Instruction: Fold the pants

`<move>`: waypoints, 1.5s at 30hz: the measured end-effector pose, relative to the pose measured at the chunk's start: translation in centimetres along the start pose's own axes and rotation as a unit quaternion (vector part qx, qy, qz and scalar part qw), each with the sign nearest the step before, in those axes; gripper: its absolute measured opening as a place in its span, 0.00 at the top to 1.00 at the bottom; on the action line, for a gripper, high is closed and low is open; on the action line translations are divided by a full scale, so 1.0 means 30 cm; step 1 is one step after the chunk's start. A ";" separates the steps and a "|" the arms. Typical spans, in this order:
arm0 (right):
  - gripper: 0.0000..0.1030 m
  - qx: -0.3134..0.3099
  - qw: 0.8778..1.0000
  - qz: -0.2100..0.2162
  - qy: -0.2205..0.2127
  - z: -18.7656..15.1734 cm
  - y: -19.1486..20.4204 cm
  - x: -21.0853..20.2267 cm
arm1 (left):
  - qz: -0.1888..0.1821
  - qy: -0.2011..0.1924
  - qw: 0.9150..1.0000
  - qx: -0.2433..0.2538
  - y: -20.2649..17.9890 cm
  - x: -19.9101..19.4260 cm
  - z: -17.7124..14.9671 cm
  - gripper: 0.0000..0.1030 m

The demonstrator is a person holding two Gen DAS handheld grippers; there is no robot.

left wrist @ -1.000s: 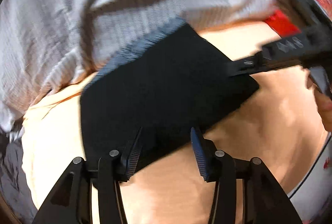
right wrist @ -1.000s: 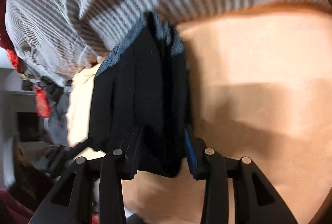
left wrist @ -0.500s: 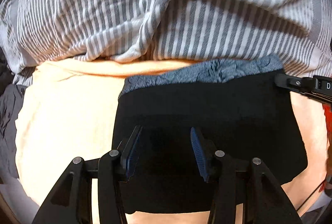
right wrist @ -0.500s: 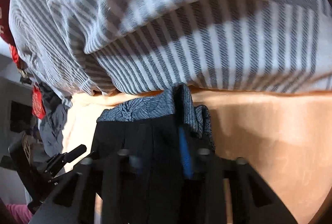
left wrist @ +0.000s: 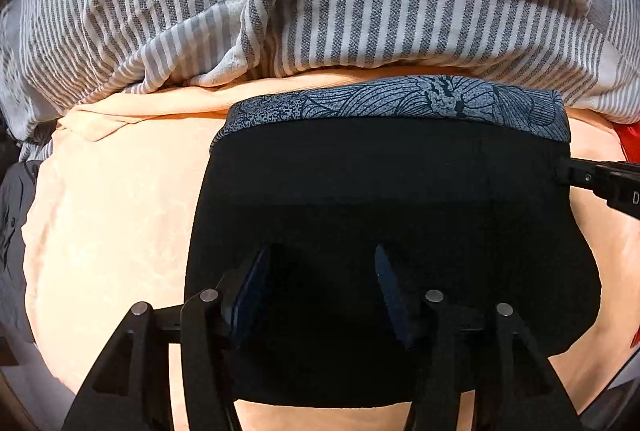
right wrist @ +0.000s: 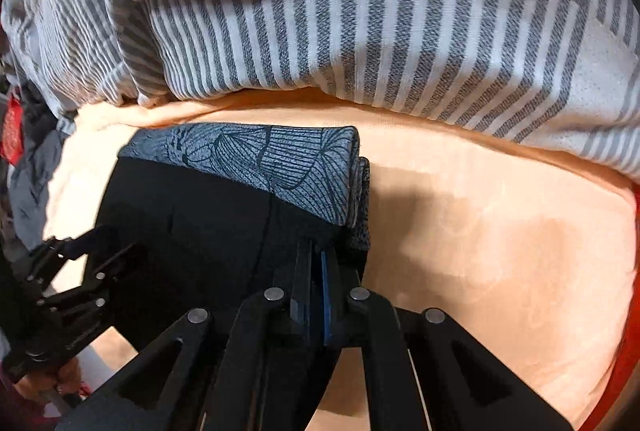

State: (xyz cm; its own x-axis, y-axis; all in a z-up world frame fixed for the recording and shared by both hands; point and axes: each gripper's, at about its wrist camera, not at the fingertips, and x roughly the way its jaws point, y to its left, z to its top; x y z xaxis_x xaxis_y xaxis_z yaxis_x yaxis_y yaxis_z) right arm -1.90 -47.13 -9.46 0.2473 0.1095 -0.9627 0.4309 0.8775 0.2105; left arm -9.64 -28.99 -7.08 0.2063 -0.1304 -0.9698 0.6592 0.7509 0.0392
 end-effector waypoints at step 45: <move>0.41 0.057 0.997 -0.050 0.015 -0.210 0.129 -0.093 | -0.013 0.017 0.999 -0.029 0.067 0.013 -0.019 0.22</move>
State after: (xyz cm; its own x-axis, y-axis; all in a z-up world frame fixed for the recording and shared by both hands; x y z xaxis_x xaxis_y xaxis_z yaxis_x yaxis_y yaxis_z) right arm -6.41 -41.10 -7.03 0.1731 0.0389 -0.9841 0.5488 0.8259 0.1291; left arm -8.67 -27.17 -7.53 0.1633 -0.1295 -0.9780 0.6209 0.7839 -0.0001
